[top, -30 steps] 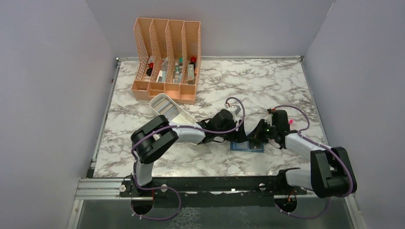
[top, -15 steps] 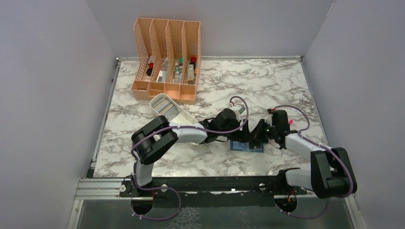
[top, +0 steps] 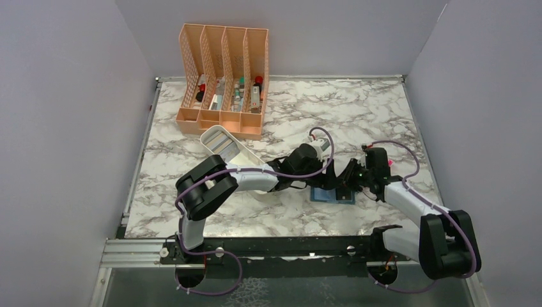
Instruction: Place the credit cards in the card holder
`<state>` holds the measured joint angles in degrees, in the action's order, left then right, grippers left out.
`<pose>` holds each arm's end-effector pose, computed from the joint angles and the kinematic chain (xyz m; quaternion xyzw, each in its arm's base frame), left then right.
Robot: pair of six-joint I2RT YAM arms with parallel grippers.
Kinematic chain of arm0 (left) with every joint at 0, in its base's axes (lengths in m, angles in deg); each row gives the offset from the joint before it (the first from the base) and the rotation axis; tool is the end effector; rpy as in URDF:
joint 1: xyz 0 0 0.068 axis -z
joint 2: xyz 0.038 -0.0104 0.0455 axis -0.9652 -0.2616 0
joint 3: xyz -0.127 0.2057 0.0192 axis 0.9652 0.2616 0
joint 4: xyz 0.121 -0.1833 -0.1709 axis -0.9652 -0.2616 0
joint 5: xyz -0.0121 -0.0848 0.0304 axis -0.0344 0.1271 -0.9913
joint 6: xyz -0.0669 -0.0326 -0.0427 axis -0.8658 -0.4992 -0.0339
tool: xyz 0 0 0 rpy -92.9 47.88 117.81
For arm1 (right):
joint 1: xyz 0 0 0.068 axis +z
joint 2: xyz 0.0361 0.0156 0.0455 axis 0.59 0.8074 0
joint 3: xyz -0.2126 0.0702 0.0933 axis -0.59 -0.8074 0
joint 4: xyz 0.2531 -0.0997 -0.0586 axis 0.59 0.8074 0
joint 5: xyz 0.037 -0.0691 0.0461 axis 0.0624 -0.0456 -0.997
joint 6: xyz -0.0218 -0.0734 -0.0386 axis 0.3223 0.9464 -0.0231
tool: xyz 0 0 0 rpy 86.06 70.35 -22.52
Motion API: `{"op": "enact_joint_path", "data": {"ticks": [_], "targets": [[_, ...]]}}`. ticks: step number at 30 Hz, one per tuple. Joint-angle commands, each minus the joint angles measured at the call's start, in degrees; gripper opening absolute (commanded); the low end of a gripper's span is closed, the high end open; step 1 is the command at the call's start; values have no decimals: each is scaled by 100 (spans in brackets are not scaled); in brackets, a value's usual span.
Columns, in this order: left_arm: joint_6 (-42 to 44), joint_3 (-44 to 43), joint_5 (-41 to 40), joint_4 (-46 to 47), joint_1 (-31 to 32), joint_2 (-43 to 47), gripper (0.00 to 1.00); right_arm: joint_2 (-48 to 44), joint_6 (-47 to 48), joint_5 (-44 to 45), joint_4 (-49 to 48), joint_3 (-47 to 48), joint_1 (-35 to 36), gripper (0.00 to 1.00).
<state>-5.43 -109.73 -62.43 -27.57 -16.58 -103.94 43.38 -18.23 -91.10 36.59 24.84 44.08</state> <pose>0.2218 -0.3896 0.1124 0.1896 0.8385 -0.4422 0.2557 0.2466 0.0586 0.0757 0.1539 0.9183 0.2592 0.2567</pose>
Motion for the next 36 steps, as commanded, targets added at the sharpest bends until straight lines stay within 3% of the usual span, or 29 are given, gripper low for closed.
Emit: {"op": "enact_joint_path", "data": {"ticks": [1,8,28,36], "targets": [[133,-232,131,95,36,68,73,-209,-19,352,290,110,39,27],[121,-349,259,115,45,43,73,-312,-46,497,438,176,34,29],[125,-286,238,203,54,-66,73,-944,-583,2334,1593,879,34,35],[228,-287,116,54,54,-8,73,-1230,-348,1627,1655,1056,34,35]]}}
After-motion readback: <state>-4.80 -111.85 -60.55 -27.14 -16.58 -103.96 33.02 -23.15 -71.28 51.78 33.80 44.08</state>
